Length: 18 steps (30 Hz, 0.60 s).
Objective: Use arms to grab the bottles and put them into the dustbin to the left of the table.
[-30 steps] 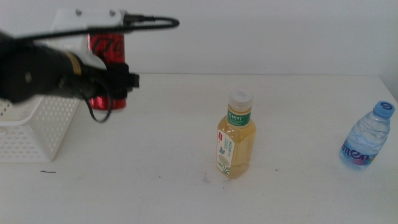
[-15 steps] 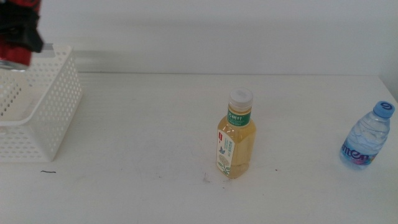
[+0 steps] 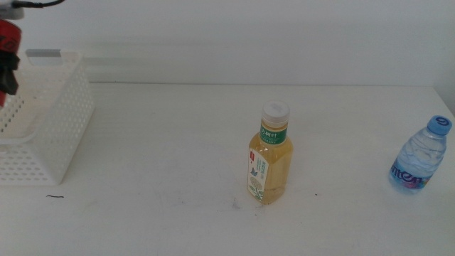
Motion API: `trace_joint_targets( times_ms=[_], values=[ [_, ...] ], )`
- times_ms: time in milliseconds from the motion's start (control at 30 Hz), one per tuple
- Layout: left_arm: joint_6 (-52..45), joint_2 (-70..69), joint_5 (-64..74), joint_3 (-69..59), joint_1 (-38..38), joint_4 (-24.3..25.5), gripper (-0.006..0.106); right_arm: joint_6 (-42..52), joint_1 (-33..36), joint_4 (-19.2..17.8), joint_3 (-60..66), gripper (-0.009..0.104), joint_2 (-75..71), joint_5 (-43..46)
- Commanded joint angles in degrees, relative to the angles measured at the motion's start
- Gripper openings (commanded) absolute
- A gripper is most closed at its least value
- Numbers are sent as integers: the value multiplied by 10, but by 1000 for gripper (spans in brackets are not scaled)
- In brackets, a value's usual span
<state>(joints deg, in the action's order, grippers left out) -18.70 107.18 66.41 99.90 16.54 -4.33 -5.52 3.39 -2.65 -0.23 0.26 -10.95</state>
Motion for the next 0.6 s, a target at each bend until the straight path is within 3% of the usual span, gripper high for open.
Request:
trace_joint_targets(
  times_ms=[0, 133, 433, 567],
  values=[
    [-18, 9, -10, 7, 0, -12, 22, 1, -5, -1, 2, 91, -3, 7],
    [-68, 39, 7, 7, 0, -24, 22, 1, -5, -1, 2, 91, -3, 7],
    [-52, 95, -28, 7, 2, -26, 22, 1, -5, -1, 2, 91, -3, 7],
    [-52, 108, -34, 7, 5, -26, 30, 1, -5, -1, 2, 91, -3, 7]
  ],
)
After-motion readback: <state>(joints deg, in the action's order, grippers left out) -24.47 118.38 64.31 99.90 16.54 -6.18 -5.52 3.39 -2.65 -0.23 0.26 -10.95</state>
